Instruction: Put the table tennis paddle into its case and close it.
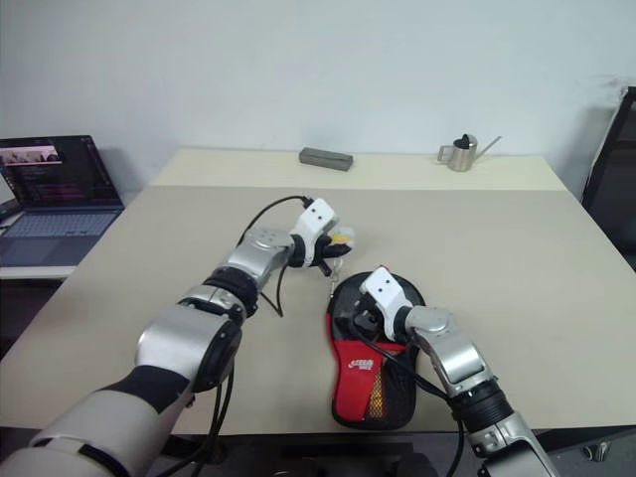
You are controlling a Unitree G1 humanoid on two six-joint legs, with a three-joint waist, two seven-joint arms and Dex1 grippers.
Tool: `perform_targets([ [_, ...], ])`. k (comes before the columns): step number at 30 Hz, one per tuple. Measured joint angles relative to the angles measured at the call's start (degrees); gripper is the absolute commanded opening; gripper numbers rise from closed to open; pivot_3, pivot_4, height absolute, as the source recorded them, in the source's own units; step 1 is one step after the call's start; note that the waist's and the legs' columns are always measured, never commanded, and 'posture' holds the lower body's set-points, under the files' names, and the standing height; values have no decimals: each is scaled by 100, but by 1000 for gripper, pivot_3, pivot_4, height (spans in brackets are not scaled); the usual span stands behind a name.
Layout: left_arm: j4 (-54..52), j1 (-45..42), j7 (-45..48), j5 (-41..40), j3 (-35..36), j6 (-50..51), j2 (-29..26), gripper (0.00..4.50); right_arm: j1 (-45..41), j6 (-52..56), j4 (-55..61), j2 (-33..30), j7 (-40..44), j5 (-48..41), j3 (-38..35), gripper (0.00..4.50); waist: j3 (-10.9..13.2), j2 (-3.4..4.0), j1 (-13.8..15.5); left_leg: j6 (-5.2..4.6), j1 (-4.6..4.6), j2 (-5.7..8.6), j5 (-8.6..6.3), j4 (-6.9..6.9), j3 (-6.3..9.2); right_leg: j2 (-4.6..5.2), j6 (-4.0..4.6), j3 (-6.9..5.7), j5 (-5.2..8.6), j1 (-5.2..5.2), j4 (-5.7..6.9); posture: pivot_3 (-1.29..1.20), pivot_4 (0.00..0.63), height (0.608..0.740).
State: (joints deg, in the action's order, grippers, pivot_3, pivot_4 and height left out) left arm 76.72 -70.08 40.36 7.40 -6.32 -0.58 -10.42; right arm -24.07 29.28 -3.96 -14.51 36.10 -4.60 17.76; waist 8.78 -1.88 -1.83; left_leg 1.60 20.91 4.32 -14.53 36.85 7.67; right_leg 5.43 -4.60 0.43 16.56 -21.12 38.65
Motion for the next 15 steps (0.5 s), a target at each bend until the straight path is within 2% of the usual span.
perform_targets([
  [15,230,-164,-957,576,-26,-123,497,484,609,225,783,32,-387,0,-22,4500,-13,-3,18,8,1,0,-7,-10,2,0,-4,-2,2,2,-22,0,150,740],
])
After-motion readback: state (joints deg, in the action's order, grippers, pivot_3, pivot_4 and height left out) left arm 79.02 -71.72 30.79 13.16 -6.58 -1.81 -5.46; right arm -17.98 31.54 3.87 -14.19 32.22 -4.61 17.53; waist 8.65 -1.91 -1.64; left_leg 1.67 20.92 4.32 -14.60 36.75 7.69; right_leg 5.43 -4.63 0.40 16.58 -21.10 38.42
